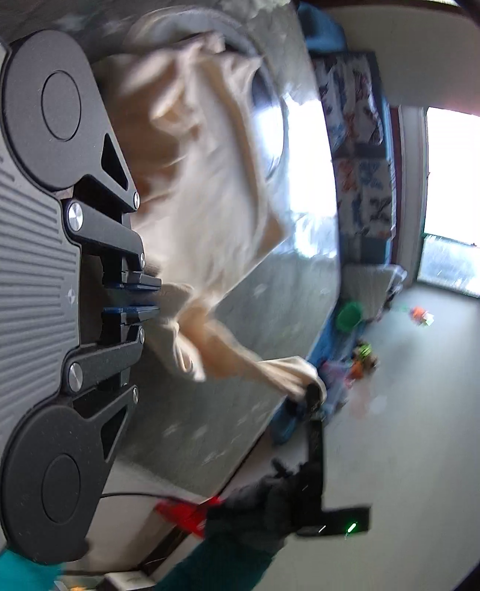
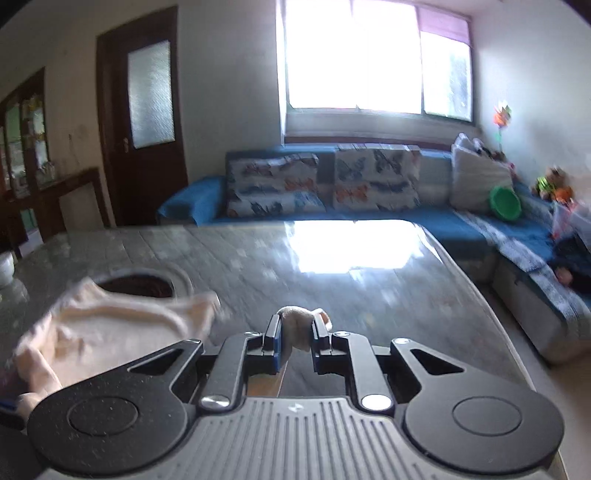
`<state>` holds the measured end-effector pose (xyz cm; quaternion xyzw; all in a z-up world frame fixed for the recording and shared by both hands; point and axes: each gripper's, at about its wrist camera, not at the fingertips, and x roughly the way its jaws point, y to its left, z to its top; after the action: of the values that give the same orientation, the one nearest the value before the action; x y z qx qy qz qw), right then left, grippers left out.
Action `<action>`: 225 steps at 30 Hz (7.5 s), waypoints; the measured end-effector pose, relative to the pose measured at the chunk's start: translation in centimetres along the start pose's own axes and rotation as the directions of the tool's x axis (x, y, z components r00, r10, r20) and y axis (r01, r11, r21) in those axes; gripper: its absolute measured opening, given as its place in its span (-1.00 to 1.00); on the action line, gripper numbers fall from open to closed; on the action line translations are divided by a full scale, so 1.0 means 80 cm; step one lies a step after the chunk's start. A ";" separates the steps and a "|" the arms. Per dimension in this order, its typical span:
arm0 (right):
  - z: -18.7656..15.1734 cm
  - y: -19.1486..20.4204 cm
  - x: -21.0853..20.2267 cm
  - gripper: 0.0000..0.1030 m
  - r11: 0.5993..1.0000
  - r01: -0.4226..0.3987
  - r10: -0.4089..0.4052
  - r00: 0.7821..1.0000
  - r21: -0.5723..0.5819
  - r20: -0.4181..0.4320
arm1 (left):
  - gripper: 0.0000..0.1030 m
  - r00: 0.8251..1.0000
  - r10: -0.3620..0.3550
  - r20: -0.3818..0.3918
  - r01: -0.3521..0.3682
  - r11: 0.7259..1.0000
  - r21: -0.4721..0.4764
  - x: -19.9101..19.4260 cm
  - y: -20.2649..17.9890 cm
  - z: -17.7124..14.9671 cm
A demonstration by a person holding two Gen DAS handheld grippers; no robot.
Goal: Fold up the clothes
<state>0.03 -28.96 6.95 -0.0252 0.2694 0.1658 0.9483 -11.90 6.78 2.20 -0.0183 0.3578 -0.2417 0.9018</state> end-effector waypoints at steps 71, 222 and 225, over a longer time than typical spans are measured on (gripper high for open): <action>-0.045 -0.054 0.044 -0.86 0.991 0.031 -0.022 0.998 0.128 -0.065 | -0.46 0.987 -0.123 -0.099 0.127 0.991 0.034 0.101 -0.039 -0.003; -0.090 0.223 0.073 0.20 0.769 -0.595 0.511 0.792 -0.235 -0.334 | -0.22 0.915 0.403 0.025 -0.367 0.856 -0.363 0.050 0.232 0.074; -0.090 0.224 0.074 0.22 0.768 -0.594 0.510 0.793 -0.238 -0.333 | -0.22 0.925 0.380 0.008 -0.354 0.870 -0.343 0.061 0.225 0.077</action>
<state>-4.75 -11.23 -1.51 -0.1235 0.3496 0.4774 0.7966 2.75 19.61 -0.03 -0.1120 0.3564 -0.0007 0.9276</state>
